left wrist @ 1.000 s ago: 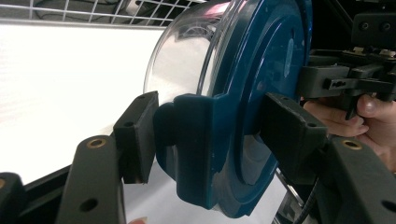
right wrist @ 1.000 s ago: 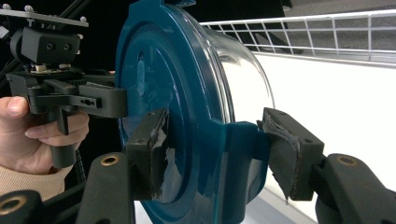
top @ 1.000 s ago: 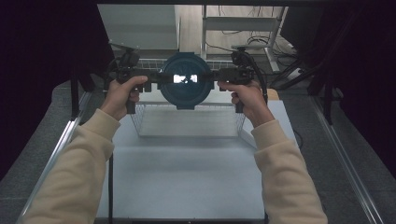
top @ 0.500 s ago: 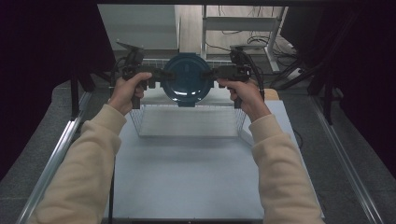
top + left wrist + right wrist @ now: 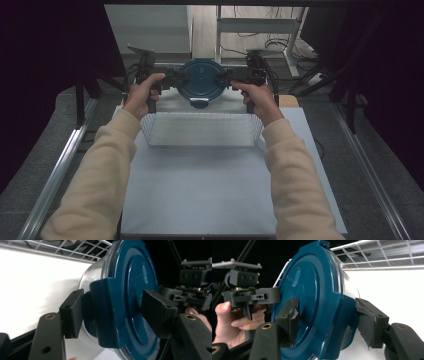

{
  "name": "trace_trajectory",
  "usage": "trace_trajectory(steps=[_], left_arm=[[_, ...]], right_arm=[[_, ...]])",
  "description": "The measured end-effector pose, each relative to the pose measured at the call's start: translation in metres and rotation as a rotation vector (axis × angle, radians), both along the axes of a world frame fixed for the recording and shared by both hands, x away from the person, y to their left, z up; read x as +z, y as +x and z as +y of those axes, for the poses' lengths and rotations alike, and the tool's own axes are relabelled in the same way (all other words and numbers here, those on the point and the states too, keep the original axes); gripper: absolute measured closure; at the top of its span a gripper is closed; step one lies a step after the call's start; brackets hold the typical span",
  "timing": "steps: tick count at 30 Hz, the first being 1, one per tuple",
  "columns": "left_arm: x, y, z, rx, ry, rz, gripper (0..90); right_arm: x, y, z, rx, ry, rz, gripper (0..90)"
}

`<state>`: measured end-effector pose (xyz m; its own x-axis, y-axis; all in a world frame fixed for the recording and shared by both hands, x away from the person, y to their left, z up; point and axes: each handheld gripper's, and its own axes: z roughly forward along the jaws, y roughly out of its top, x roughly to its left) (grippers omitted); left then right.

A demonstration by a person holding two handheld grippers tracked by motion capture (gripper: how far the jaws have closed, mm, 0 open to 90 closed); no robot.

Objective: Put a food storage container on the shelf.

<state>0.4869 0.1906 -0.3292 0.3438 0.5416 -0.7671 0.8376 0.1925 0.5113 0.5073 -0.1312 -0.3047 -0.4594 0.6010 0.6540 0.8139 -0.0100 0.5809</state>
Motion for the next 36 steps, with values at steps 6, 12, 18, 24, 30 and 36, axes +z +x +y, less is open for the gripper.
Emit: trace_trajectory(steps=[6,12,18,24,30,36], left_arm=[[-0.007,0.007,-0.001,0.016,-0.025,0.015,36.1],[-0.008,0.006,-0.002,0.023,-0.025,-0.002,35.9],[-0.01,0.006,-0.006,0.031,-0.001,-0.043,30.0],[-0.004,-0.003,-0.003,0.06,0.043,-0.126,18.2],[0.007,-0.032,0.005,0.076,0.123,-0.244,18.0],[0.008,-0.072,0.012,0.07,0.226,-0.352,19.6]], right_arm=[[-0.009,0.009,-0.002,-0.039,0.041,0.069,37.3],[-0.014,0.011,-0.005,-0.044,0.069,0.08,37.1],[-0.012,0.006,0.002,-0.07,0.022,0.025,28.5],[0.001,-0.009,0.006,-0.126,-0.043,-0.064,11.5],[0.01,-0.031,-0.002,-0.096,-0.083,-0.157,10.5],[0.01,-0.063,-0.013,-0.04,-0.181,-0.3,13.6]])
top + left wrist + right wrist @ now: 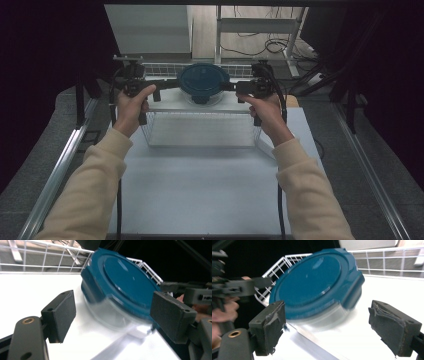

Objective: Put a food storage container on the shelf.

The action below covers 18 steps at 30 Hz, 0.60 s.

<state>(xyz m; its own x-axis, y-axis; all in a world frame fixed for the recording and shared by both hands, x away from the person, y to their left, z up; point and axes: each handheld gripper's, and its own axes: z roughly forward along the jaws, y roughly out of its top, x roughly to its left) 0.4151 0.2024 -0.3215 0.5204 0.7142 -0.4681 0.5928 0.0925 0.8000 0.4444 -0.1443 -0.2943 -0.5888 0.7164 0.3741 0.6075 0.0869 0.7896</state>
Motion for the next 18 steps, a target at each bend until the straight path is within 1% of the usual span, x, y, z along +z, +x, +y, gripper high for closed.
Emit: trace_trajectory(steps=[2,4,6,8,9,11,15,16,18], left_arm=[[-0.003,-0.014,0.002,-0.017,0.05,-0.031,20.1],[-0.006,-0.03,0.002,-0.028,0.081,-0.052,20.1],[-0.011,-0.045,0.003,-0.039,0.096,-0.068,20.3],[-0.016,-0.059,0.003,-0.049,0.103,-0.069,21.2],[-0.019,-0.065,0.002,-0.057,0.111,-0.065,21.5],[-0.024,-0.078,0.0,-0.067,0.125,-0.075,19.5],[-0.037,-0.102,-0.006,-0.093,0.161,-0.083,19.7],[-0.041,-0.108,-0.008,-0.1,0.181,-0.09,19.0],[-0.051,-0.121,-0.013,-0.096,0.255,-0.125,18.3]], right_arm=[[0.0,-0.011,-0.003,0.004,-0.033,-0.037,14.4],[-0.001,-0.024,-0.007,0.019,-0.043,-0.061,16.0],[-0.004,-0.036,-0.012,0.038,-0.05,-0.088,17.4],[-0.008,-0.049,-0.017,0.057,-0.054,-0.107,18.9],[-0.011,-0.055,-0.019,0.065,-0.059,-0.114,19.5],[-0.018,-0.066,-0.024,0.064,-0.08,-0.118,20.9],[-0.035,-0.086,-0.034,0.092,-0.08,-0.122,23.2],[-0.039,-0.091,-0.036,0.096,-0.081,-0.124,23.5],[-0.046,-0.101,-0.041,0.103,-0.087,-0.132,24.0]])
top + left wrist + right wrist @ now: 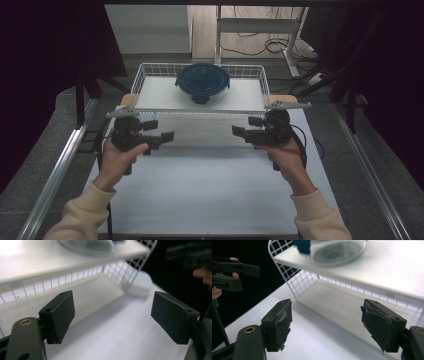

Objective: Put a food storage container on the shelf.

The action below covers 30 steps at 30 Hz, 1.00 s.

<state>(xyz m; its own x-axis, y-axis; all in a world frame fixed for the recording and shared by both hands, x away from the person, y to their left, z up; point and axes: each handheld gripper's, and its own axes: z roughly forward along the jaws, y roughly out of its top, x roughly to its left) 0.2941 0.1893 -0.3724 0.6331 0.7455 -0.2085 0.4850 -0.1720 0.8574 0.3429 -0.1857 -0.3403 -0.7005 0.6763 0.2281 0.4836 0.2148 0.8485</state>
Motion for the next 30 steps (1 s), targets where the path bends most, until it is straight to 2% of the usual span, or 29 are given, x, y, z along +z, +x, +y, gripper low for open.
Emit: trace_trajectory(steps=[1,4,9,13,18,25,28,30], left_arm=[[-0.006,-0.006,-0.002,-0.005,0.026,-0.007,18.3],[-0.024,-0.019,-0.006,-0.021,0.051,0.006,18.0],[-0.051,-0.035,-0.011,0.012,0.107,0.017,16.9],[-0.069,-0.039,-0.011,-0.003,0.1,0.08,17.6],[-0.09,-0.043,-0.005,0.003,0.086,0.147,17.4],[-0.112,-0.051,-0.003,0.012,0.126,0.187,17.5],[-0.114,-0.052,-0.005,0.006,0.146,0.192,17.6],[-0.111,-0.054,-0.007,0.005,0.15,0.178,18.1]], right_arm=[[-0.004,-0.005,-0.003,0.004,-0.004,-0.009,23.9],[-0.016,-0.02,-0.01,0.01,-0.021,-0.016,23.9],[-0.041,-0.041,-0.024,0.011,-0.054,-0.002,24.0],[-0.059,-0.051,-0.033,0.01,-0.065,0.027,24.1],[-0.077,-0.06,-0.037,0.019,-0.097,0.053,24.2],[-0.099,-0.07,-0.038,0.027,-0.124,0.093,24.5],[-0.106,-0.07,-0.038,0.03,-0.136,0.108,24.6],[-0.109,-0.069,-0.037,0.031,-0.137,0.118,24.6]])
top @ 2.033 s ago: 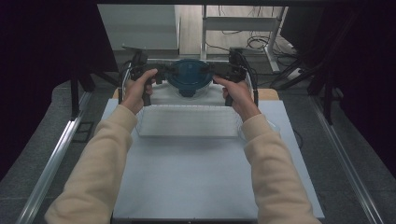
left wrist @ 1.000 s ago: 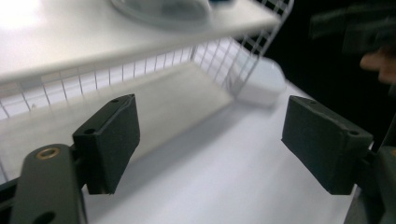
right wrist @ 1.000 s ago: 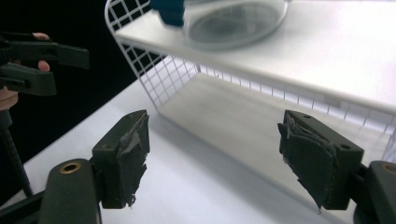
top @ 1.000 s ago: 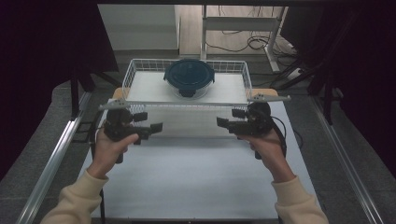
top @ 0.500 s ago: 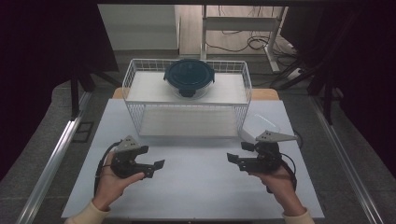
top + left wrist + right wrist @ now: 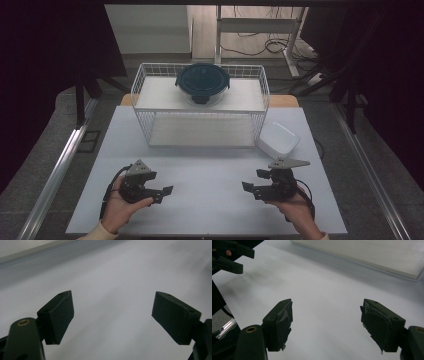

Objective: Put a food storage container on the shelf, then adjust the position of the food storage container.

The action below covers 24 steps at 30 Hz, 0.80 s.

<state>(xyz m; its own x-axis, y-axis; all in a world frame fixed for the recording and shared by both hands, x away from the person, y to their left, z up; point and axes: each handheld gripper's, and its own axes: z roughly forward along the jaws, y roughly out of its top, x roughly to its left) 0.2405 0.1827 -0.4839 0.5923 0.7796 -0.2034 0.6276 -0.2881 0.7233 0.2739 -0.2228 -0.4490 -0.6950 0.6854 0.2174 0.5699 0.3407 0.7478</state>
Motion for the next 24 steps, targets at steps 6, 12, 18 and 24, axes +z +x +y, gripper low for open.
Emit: trace_trajectory(steps=[6,12,18,24], left_arm=[[0.0002,-0.0004,-0.0017,0.0,-0.004,0.004,18.6],[0.0009,0.0003,0.0013,0.011,-0.018,0.013,19.0],[0.0028,-0.0016,0.0004,0.009,-0.018,0.006,19.2],[0.0074,-0.003,0.0011,0.011,-0.033,-0.004,19.2]], right_arm=[[-0.0028,0.0011,0.0016,0.0,0.0,0.006,24.6],[-0.0012,0.002,0.0002,-0.011,0.003,0.008,26.0],[-0.0026,0.0038,-0.0024,-0.018,0.003,0.016,26.1],[0.0004,0.0048,-0.0045,-0.027,0.003,0.012,26.5]])
